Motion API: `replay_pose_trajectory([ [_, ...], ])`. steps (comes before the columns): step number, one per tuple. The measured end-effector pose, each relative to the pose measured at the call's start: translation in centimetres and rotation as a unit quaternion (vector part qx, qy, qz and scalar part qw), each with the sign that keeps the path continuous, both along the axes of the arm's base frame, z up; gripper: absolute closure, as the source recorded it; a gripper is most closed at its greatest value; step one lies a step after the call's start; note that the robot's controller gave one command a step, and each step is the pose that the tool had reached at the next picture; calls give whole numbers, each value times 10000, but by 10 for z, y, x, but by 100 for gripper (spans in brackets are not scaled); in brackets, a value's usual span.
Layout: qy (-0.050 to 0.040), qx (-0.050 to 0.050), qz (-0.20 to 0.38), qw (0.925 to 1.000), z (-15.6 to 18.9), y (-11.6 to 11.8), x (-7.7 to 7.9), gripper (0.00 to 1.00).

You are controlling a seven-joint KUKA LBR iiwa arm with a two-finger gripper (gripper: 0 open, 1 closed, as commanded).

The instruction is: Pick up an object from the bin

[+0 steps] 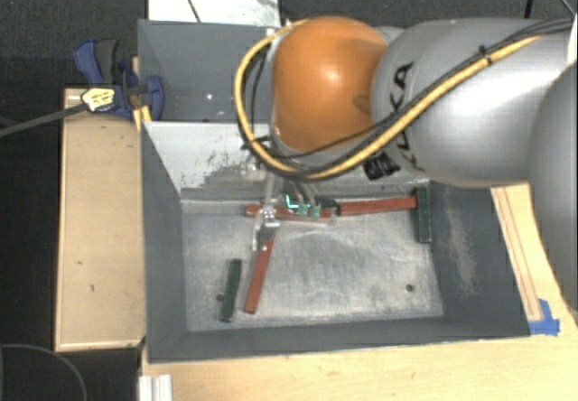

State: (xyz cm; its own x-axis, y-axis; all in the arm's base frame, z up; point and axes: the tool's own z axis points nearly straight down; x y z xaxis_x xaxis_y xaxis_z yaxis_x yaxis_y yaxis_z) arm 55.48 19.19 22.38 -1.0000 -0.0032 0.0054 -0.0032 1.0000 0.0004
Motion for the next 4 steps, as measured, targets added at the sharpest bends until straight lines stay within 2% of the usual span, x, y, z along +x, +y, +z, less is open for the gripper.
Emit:
replay_pose_trajectory([
  [1, -42, 8, -23, 10000, 5, -1, 2, 0],
  [2, -64, 10, 286, 9996, -53, -23, -5, 0],
  [3, -62, 4, 1166, 9932, -120, -49, 17, 0],
  [4, -52, 16, 1615, 9869, -150, -36, -13, 100],
])
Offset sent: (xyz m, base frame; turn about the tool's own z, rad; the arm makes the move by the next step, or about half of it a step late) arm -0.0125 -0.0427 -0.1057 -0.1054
